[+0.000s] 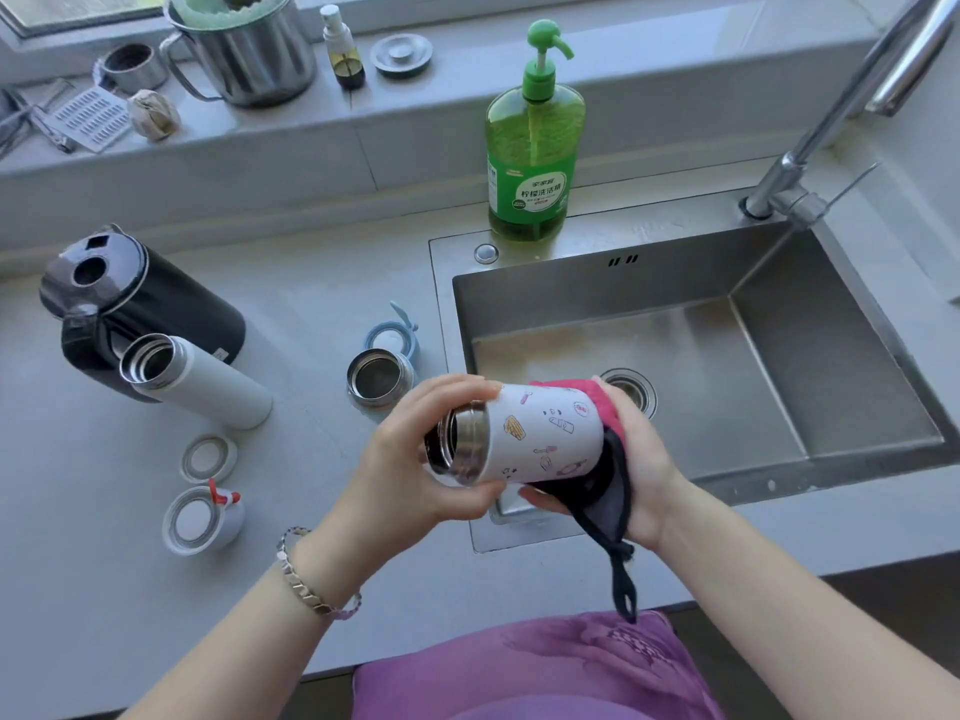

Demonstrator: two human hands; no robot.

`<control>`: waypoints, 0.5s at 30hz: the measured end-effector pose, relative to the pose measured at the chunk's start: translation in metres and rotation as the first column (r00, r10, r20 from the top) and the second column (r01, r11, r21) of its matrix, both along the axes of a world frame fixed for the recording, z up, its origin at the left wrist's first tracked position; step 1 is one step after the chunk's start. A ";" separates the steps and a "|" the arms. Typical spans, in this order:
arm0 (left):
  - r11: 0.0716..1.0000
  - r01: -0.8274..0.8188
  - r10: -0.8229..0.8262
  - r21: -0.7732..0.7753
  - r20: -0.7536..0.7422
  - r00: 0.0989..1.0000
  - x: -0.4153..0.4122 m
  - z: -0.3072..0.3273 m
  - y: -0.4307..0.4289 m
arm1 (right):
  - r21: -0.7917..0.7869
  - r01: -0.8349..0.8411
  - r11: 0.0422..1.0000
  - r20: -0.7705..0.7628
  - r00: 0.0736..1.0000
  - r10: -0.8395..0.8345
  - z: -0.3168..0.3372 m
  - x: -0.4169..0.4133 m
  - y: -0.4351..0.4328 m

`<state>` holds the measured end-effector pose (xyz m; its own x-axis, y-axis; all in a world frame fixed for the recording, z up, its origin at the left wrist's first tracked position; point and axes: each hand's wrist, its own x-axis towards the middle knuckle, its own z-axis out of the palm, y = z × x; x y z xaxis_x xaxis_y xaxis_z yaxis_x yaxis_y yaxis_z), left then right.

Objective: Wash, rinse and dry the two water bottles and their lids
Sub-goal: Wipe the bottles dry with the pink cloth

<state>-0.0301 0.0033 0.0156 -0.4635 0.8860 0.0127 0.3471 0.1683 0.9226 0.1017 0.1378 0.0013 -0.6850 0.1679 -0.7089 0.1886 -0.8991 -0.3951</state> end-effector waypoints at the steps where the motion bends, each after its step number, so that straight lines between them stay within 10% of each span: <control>1: 0.999 0.034 -0.034 -0.018 -0.005 0.999 0.001 0.000 0.001 | 0.010 0.086 0.996 -0.014 0.996 -0.086 -0.001 -0.001 -0.001; 5: 0.974 -0.013 0.076 -0.225 0.275 0.958 0.004 0.014 0.008 | 0.206 0.314 0.927 -0.132 0.947 -0.291 -0.011 -0.002 -0.006; 8: 0.920 -0.126 0.329 -0.371 0.560 0.761 0.003 0.020 0.013 | 0.458 0.446 0.769 -0.291 0.893 -0.344 -0.018 -0.003 -0.012; 15: 0.957 -0.182 0.258 -0.226 0.377 0.889 0.000 0.016 0.003 | 0.524 0.205 0.827 -0.168 0.976 -0.136 -0.005 -0.011 0.010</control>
<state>-0.0300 0.0060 0.0321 -0.5785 0.7303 -0.3634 -0.1088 0.3725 0.9216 0.0908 0.1475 -0.0033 -0.6820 0.6192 -0.3893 -0.0269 -0.5532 -0.8326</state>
